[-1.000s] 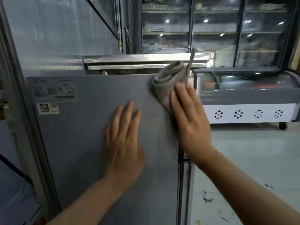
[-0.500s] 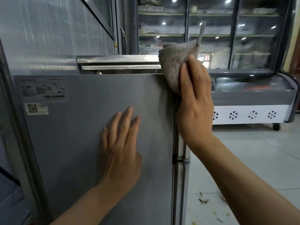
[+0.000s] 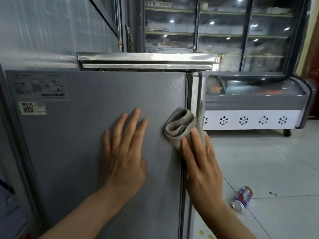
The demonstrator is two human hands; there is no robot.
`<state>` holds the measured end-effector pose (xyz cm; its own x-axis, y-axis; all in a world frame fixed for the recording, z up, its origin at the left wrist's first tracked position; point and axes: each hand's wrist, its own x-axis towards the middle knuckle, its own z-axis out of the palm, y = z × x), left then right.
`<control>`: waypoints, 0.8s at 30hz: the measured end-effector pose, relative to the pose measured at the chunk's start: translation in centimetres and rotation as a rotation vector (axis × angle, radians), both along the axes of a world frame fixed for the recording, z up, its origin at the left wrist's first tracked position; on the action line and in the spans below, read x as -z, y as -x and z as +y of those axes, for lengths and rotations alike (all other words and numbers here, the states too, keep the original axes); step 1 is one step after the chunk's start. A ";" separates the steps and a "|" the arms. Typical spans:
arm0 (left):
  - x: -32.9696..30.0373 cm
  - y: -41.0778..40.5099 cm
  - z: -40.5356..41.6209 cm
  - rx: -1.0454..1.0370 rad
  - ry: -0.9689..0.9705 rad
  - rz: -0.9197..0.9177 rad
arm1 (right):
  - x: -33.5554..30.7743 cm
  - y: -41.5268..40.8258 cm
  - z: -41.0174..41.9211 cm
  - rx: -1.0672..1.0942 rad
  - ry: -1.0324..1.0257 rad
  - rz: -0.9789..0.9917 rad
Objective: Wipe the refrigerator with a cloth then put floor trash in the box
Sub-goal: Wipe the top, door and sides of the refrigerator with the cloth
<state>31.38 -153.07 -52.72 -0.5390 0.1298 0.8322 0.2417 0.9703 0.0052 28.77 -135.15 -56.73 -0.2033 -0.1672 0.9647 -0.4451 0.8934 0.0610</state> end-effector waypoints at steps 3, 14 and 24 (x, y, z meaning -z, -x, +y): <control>-0.1 -0.2 0.4 -0.007 -0.016 -0.011 | -0.8 -1.4 0.3 -0.077 0.078 -0.030; 0.4 -0.1 0.8 -0.017 0.008 -0.018 | -10.1 2.2 -0.6 -0.129 0.194 0.024; 5.4 -0.1 0.3 -0.011 0.119 -0.058 | 7.4 1.8 0.0 -0.140 0.094 -0.040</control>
